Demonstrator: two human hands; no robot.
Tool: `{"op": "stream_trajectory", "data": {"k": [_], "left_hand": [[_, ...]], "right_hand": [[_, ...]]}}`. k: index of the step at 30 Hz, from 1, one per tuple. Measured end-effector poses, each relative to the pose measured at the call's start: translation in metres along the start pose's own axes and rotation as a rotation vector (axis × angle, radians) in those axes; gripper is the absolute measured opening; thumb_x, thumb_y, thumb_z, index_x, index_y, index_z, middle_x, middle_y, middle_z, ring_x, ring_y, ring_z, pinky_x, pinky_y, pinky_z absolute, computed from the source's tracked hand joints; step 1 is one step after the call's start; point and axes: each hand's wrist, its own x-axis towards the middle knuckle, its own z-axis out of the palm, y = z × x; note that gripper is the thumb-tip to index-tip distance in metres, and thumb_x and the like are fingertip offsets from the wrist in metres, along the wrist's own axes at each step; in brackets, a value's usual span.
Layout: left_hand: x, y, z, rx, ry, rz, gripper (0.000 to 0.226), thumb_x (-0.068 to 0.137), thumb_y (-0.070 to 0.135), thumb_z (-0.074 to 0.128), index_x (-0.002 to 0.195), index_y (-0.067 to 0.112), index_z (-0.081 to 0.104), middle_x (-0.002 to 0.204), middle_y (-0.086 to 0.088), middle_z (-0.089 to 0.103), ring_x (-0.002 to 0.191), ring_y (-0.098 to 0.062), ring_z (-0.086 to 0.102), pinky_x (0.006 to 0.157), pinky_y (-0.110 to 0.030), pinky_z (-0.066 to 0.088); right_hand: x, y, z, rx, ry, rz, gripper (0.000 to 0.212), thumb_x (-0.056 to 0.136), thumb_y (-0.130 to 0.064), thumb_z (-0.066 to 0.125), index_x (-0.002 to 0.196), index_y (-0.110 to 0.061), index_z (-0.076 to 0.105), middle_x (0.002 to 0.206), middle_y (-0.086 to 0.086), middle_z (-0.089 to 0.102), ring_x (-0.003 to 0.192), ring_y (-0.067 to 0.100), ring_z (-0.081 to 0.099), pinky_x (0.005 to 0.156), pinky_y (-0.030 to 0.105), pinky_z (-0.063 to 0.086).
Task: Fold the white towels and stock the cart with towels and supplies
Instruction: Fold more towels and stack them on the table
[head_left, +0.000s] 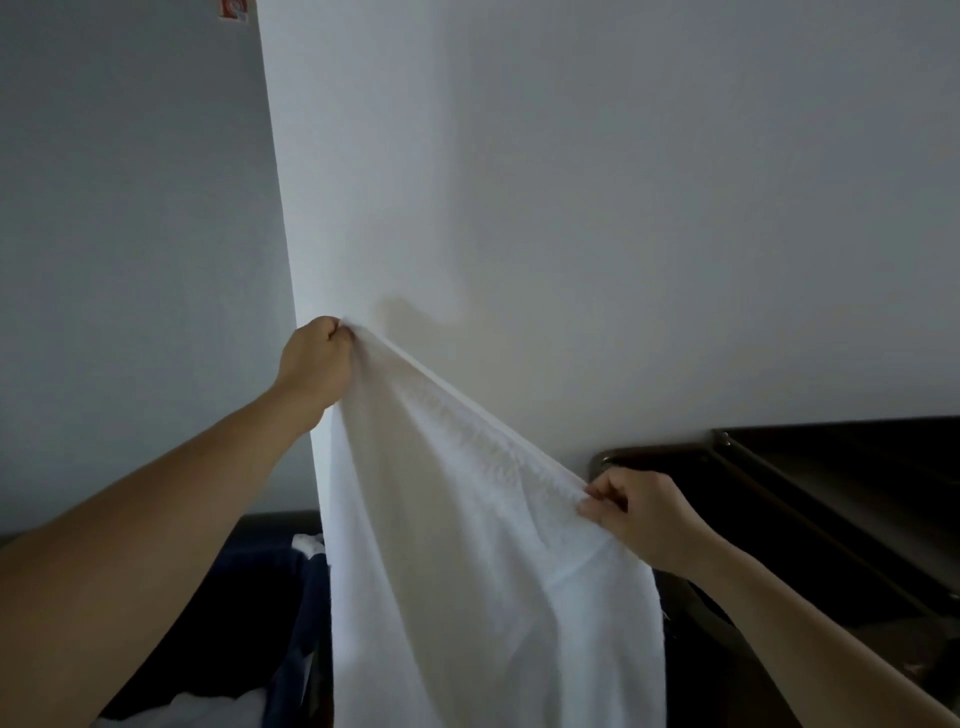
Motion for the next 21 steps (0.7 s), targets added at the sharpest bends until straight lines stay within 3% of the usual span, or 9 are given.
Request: {"op": "stream_trajectory", "data": {"k": [2, 6, 8, 11, 13, 16, 21], "left_hand": [[0.001, 0.004, 0.001, -0.051, 0.012, -0.002, 0.033, 0.104, 0.020, 0.038, 0.088, -0.004, 0.054, 0.070, -0.002, 0.044, 0.068, -0.021, 0.039, 0.055, -0.032, 0.029], [-0.003, 0.011, 0.006, -0.100, -0.016, 0.036, 0.033, 0.104, 0.022, 0.038, 0.087, -0.002, 0.051, 0.069, 0.000, 0.039, 0.066, -0.019, 0.034, 0.056, -0.032, 0.026], [-0.003, 0.012, 0.008, -0.113, -0.005, 0.033, 0.036, 0.104, 0.023, 0.039, 0.092, -0.007, 0.053, 0.070, 0.000, 0.040, 0.064, -0.018, 0.034, 0.057, -0.032, 0.027], [-0.002, 0.010, 0.008, -0.094, 0.000, 0.037, 0.037, 0.104, 0.022, 0.039, 0.095, -0.010, 0.053, 0.071, -0.001, 0.041, 0.064, -0.018, 0.035, 0.057, -0.032, 0.028], [-0.001, 0.009, 0.007, -0.099, 0.008, 0.034, 0.036, 0.104, 0.021, 0.039, 0.095, -0.010, 0.053, 0.072, -0.002, 0.042, 0.066, -0.019, 0.035, 0.057, -0.032, 0.028], [0.002, 0.006, 0.005, -0.133, 0.032, 0.014, 0.034, 0.104, 0.021, 0.040, 0.094, -0.008, 0.056, 0.075, -0.005, 0.044, 0.070, -0.020, 0.037, 0.056, -0.031, 0.028], [0.010, -0.016, 0.000, -0.012, 0.001, -0.042, 0.035, 0.099, 0.022, 0.050, 0.091, -0.010, 0.060, 0.076, -0.011, 0.050, 0.072, -0.025, 0.047, 0.058, -0.032, 0.033]], "right_hand": [[-0.009, 0.005, 0.008, -0.044, -0.059, 0.030, 0.015, 0.093, -0.032, 0.067, 0.081, -0.030, 0.059, 0.070, -0.005, 0.061, 0.057, 0.005, 0.054, 0.052, 0.012, 0.041], [-0.018, 0.014, 0.011, -0.015, -0.009, 0.086, 0.013, 0.091, -0.023, 0.068, 0.082, -0.026, 0.059, 0.075, -0.004, 0.064, 0.064, 0.010, 0.060, 0.055, 0.016, 0.048], [-0.019, 0.017, 0.009, 0.050, 0.049, 0.104, 0.011, 0.091, -0.023, 0.069, 0.089, -0.023, 0.058, 0.081, -0.004, 0.067, 0.072, 0.010, 0.064, 0.063, 0.020, 0.054], [-0.018, 0.023, 0.006, 0.173, 0.017, 0.147, 0.030, 0.090, -0.028, 0.071, 0.110, -0.032, 0.049, 0.091, -0.007, 0.072, 0.085, 0.003, 0.066, 0.072, 0.013, 0.049], [-0.017, 0.028, 0.009, 0.151, -0.027, 0.182, 0.019, 0.090, -0.028, 0.072, 0.106, -0.024, 0.063, 0.089, -0.005, 0.073, 0.086, 0.008, 0.068, 0.078, 0.022, 0.055], [-0.023, 0.033, 0.015, 0.189, -0.056, 0.247, 0.012, 0.093, -0.026, 0.068, 0.088, -0.016, 0.072, 0.084, 0.002, 0.071, 0.080, 0.016, 0.068, 0.070, 0.022, 0.053], [-0.027, 0.037, 0.014, 0.317, 0.043, 0.265, 0.016, 0.100, -0.025, 0.056, 0.090, -0.015, 0.064, 0.083, 0.008, 0.064, 0.069, 0.014, 0.056, 0.062, 0.022, 0.046]]}}
